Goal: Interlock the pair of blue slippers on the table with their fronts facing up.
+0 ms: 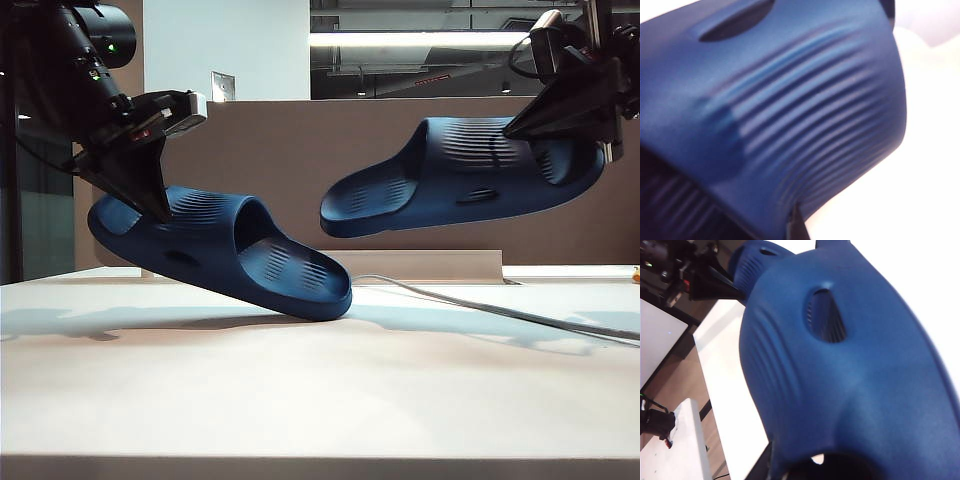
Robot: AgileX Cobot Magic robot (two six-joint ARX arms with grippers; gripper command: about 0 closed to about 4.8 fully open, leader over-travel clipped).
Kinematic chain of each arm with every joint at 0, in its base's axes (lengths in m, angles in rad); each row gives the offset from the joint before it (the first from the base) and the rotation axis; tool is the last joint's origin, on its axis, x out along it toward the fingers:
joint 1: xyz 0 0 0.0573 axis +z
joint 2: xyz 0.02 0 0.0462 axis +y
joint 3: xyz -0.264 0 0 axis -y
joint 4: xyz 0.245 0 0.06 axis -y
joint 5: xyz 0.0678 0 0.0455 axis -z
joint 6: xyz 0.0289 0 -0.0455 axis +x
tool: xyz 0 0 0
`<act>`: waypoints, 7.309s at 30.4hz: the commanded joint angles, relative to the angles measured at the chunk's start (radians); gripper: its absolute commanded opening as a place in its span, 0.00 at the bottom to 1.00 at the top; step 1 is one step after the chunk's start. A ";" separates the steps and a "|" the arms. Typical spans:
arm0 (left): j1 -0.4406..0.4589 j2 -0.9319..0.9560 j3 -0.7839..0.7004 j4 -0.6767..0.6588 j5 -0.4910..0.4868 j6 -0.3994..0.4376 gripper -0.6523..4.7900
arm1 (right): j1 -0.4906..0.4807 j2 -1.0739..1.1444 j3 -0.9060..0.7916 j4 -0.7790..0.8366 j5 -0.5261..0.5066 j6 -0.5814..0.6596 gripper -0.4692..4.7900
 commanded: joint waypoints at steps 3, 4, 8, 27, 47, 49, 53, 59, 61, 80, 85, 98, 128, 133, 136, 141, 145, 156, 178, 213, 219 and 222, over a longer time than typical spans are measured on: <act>0.023 0.021 0.004 0.004 0.086 0.004 0.11 | 0.001 0.010 0.005 0.002 -0.038 -0.008 0.08; 0.024 0.024 0.004 -0.002 0.102 0.010 0.11 | 0.001 0.013 0.005 0.000 -0.042 -0.008 0.08; 0.034 0.034 0.004 -0.013 0.184 0.016 0.11 | 0.014 0.034 0.005 -0.021 -0.058 -0.026 0.08; 0.233 0.040 -0.009 -0.081 0.541 0.003 0.11 | 0.050 0.071 0.005 -0.039 -0.100 -0.058 0.08; 0.231 0.133 -0.028 -0.155 0.750 0.085 0.11 | 0.074 0.158 0.005 -0.043 -0.101 -0.060 0.08; 0.231 0.141 -0.028 -0.159 0.751 0.086 0.11 | 0.088 0.175 0.006 -0.042 -0.098 -0.061 0.08; 0.219 0.159 -0.028 -0.174 0.751 0.098 0.11 | 0.117 0.201 0.006 -0.039 -0.096 -0.065 0.08; 0.193 0.186 -0.029 -0.194 0.745 0.131 0.11 | 0.124 0.217 0.006 -0.039 -0.082 -0.066 0.08; 0.189 0.196 -0.029 -0.203 0.742 0.150 0.11 | 0.121 0.217 0.006 -0.041 -0.067 -0.064 0.08; 0.151 0.256 -0.029 -0.138 0.463 0.126 0.11 | 0.131 0.236 0.006 0.033 0.183 0.019 0.08; 0.137 0.256 -0.028 -0.063 0.327 0.060 0.11 | 0.132 0.236 0.007 0.074 0.223 0.038 0.08; 0.102 0.256 -0.010 -0.009 0.217 0.027 0.11 | 0.145 0.236 0.008 0.147 0.354 0.079 0.08; 0.130 0.243 0.047 0.017 0.172 -0.109 0.72 | 0.168 0.260 0.007 0.163 0.345 0.079 0.13; 0.158 0.224 0.049 0.019 0.211 -0.145 0.72 | 0.168 0.259 0.007 0.171 0.345 0.080 0.23; 0.169 0.208 0.050 0.015 0.231 -0.152 0.72 | 0.167 0.259 0.007 0.171 0.346 0.080 0.27; 0.177 0.182 0.050 0.006 0.238 -0.151 0.72 | 0.167 0.259 0.007 0.174 0.344 0.080 0.32; 0.181 0.159 0.050 0.010 0.260 -0.151 0.73 | 0.166 0.259 0.008 0.182 0.314 0.085 0.39; 0.183 0.066 0.050 0.021 0.275 -0.151 0.73 | 0.142 0.233 0.008 0.195 0.296 0.124 0.59; 0.182 -0.264 0.048 0.259 0.294 -0.316 0.68 | -0.106 -0.431 0.006 0.493 0.545 0.433 0.59; 0.113 -0.306 0.047 0.314 0.455 -0.389 0.68 | 0.073 -1.027 -0.232 0.428 1.033 0.646 0.52; 0.112 -0.314 0.045 0.311 0.455 -0.390 0.68 | 0.074 -1.213 -0.386 0.369 1.093 0.647 0.49; 0.106 -0.332 0.039 0.310 0.454 -0.390 0.68 | 0.112 -1.276 -0.464 0.350 1.229 0.641 0.49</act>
